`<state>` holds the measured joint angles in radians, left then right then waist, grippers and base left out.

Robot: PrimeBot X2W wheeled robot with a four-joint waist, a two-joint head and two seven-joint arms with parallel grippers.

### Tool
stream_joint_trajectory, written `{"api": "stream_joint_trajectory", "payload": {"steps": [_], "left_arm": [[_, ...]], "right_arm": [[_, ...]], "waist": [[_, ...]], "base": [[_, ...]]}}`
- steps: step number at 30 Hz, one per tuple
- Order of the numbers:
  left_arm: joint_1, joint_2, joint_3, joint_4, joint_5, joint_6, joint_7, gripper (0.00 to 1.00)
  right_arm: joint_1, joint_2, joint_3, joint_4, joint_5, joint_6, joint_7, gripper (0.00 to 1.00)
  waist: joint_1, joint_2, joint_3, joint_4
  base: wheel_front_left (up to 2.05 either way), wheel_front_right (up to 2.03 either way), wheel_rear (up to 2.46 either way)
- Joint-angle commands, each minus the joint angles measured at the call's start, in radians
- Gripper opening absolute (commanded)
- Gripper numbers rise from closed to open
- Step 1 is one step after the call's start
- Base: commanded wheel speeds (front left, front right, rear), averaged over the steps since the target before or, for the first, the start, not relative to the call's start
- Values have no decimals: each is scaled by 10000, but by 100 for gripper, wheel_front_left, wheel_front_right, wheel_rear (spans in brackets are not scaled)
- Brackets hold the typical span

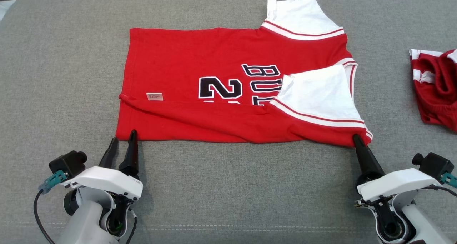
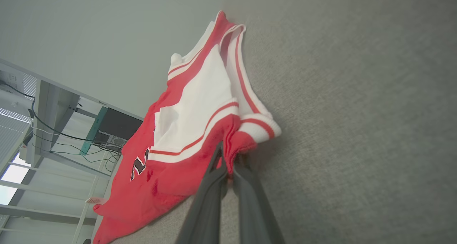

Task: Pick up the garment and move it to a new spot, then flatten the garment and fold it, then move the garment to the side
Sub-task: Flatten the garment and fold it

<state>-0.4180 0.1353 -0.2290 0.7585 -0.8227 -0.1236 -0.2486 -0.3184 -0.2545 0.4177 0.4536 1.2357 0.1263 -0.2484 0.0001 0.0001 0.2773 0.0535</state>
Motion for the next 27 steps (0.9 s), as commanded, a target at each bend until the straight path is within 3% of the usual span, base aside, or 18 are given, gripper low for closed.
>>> {"api": "stream_joint_trajectory", "payload": {"steps": [1,9,16,17,19,27], "left_arm": [[-290,236,420,-56,-111,-70,-132,100],[-500,-14,322,286,-1400,-71,-55,100],[-621,113,69,161,-2789,-71,116,100],[-627,153,8,170,-2888,-71,108,96],[-639,216,-112,179,-3078,-71,89,0],[-592,574,-490,279,-3110,-71,-93,0]], "right_arm": [[23,-105,189,-305,-104,44,-133,0],[-55,-125,317,-343,-161,44,-133,0],[-156,-130,434,-374,-151,44,-133,0],[-168,-132,437,-376,-142,44,-133,0],[-184,-152,404,-381,-129,44,-133,0],[-131,-204,2,-386,-253,44,-133,0]], "waist": [[-1,-1,10,-17],[-1,-1,105,-98],[-1,-1,181,-204],[-1,-1,184,-217],[-1,-1,185,-228],[-1,-1,33,-189]], "base": [[0,0,0],[0,0,0],[0,0,0],[0,0,0],[0,0,0],[0,0,0]]}}
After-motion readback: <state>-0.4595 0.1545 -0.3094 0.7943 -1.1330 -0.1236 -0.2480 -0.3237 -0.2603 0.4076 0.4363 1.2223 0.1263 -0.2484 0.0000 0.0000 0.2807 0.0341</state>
